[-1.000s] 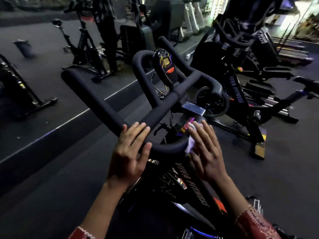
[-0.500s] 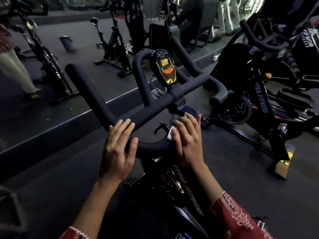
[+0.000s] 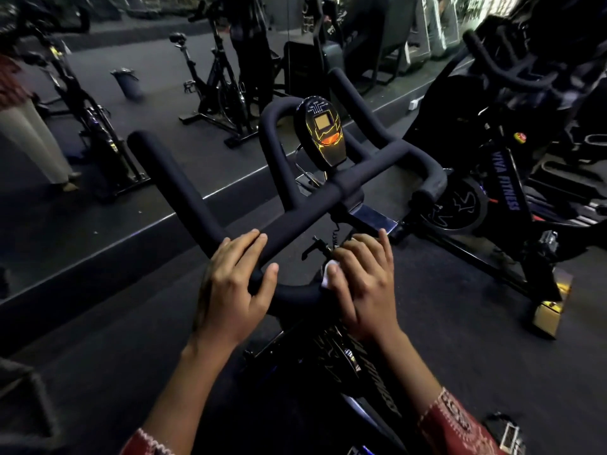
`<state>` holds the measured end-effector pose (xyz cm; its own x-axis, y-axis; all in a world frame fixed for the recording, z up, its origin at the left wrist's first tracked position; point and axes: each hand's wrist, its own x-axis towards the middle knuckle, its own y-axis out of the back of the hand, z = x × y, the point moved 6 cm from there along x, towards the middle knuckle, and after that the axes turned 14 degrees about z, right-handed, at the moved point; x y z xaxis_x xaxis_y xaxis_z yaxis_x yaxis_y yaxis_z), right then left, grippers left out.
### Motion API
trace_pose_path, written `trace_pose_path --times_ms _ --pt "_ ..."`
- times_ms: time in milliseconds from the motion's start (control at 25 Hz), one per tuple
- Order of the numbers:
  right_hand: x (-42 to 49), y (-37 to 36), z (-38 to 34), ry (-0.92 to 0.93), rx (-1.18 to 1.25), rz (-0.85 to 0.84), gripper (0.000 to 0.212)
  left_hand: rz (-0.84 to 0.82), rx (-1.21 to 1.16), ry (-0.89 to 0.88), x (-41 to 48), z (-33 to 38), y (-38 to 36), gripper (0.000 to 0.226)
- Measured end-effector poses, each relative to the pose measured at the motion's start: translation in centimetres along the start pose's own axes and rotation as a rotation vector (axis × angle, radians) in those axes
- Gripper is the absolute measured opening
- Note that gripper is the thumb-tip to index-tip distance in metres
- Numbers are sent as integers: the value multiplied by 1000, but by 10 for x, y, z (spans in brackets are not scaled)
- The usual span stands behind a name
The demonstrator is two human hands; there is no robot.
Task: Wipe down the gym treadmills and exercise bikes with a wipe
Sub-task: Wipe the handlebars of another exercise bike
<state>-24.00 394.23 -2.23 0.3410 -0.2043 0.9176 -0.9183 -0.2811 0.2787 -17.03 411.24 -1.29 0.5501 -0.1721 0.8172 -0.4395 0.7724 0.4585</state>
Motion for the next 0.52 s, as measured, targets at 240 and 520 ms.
trace_pose_path --times_ms 240,520 --pt "-4 0 -20 332 22 -160 42 -51 -45 0 22 2 -14 47" --pt "38 -1 40 25 192 -99 33 -44 -80 69 46 16 -27 43"
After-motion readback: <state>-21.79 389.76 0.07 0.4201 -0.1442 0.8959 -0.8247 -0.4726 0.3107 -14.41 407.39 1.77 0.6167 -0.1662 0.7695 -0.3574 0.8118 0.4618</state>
